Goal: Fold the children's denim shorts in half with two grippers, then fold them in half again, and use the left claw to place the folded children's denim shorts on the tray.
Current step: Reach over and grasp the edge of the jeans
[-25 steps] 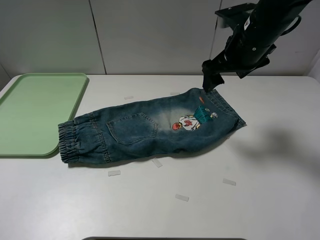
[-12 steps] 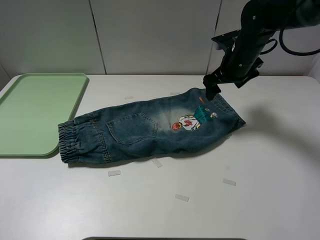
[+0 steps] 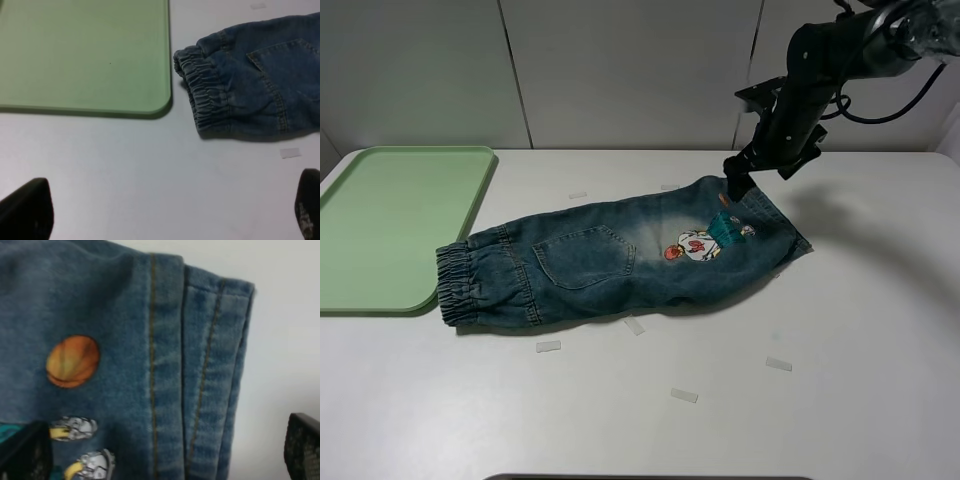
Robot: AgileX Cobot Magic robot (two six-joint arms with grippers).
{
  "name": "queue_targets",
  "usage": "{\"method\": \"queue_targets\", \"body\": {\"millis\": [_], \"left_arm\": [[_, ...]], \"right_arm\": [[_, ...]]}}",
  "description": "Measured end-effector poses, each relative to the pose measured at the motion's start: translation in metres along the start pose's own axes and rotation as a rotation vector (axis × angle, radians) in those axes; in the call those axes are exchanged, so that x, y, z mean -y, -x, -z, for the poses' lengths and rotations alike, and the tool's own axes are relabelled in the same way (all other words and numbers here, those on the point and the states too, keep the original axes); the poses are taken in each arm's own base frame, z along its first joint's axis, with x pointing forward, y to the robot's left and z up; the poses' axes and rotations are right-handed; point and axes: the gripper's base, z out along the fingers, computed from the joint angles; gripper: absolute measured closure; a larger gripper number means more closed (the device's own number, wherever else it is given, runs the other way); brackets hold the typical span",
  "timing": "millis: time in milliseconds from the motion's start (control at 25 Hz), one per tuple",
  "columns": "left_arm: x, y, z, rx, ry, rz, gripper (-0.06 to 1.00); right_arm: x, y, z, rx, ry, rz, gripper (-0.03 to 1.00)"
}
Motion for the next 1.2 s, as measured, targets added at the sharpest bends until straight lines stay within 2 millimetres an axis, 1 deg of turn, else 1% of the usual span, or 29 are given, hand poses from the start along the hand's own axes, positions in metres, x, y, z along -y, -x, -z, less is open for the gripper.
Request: {"method": "queue_targets", "body": {"millis": [200,320,720,960,1000,1120,1200], "left_arm": [[0.000,0.000,0.000,0.000,0.000,0.000,-0.01],[0.000,0.000,0.000,0.000,0.000,0.000,-0.01],[0.000,0.000,0.000,0.000,0.000,0.000,-0.01],[0.000,0.000,0.000,0.000,0.000,0.000,-0.01],[0.000,0.000,0.000,0.000,0.000,0.000,-0.01],[0.000,0.000,0.000,0.000,0.000,0.000,-0.01],[0.000,0.000,0.000,0.000,0.000,0.000,-0.01]], "right_arm": [[0.015,-0.007,-0.014,-0.032,0.003,-0.035,0.27],[0.020,-0.010,-0.022,-0.046,0.007,-0.039,0.27],[0.018,-0.013,-0.042,-0.053,0.017,-0.032,0.27],[0.018,-0.012,-0.047,-0.059,0.019,-0.031,0.27],[0.018,-0.012,-0.047,-0.059,0.024,-0.036,0.29],[0.016,-0.013,-0.049,-0.061,0.038,-0.049,0.37],[0.015,-0.013,-0.050,-0.061,0.051,-0.061,0.46]]}}
